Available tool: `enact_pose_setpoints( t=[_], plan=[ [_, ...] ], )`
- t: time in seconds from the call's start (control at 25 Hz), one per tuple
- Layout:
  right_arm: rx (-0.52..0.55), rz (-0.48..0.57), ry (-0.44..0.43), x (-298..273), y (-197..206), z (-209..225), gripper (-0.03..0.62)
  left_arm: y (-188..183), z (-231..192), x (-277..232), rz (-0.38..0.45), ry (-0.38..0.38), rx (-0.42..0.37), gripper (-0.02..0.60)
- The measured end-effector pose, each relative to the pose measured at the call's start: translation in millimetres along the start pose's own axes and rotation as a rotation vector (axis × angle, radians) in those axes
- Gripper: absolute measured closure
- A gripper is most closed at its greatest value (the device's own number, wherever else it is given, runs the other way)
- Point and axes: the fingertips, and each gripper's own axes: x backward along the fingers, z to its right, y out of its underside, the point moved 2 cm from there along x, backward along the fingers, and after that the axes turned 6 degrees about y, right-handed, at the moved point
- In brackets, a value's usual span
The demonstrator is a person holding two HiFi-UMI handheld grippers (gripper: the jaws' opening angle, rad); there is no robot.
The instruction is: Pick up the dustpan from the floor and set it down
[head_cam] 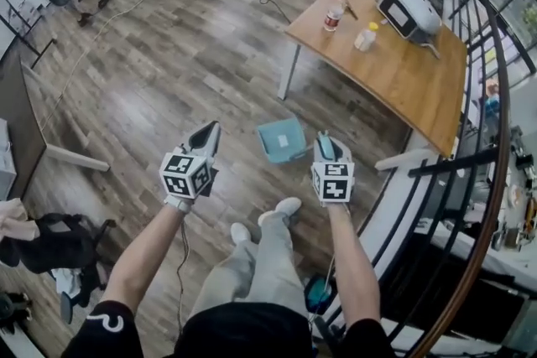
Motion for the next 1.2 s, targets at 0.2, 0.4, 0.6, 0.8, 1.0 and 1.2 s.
enact_pose_setpoints(
  t=[0.2,0.4,0.6,0.8,1.0,1.2],
  plan=[
    [0.034,-0.013,-0.063,-53,23,-38,0.5,43,-39,1,-0.014,-0.052,0.017,0.583],
    [0.07,-0.018,-0.116,-99,57,-82,0.5,91,-84,12,-0.043,-0.104,0.023,0.583],
    [0.119,-0.004,-0.173,-144,76,-129,0.5,121,-128,17,-0.038,-0.159,0.032,0.583],
    [0.143,-0.014,-0.229,-185,97,-163,0.5,151,-151,22,-0.041,-0.192,0.054,0.583],
    [0.152,-0.011,-0.249,-222,112,-193,0.5,180,-175,28,-0.044,-0.213,0.071,0.583],
    [0.186,-0.004,-0.259,-248,126,-215,0.5,196,-190,25,-0.046,-0.224,0.09,0.583]
  ],
)
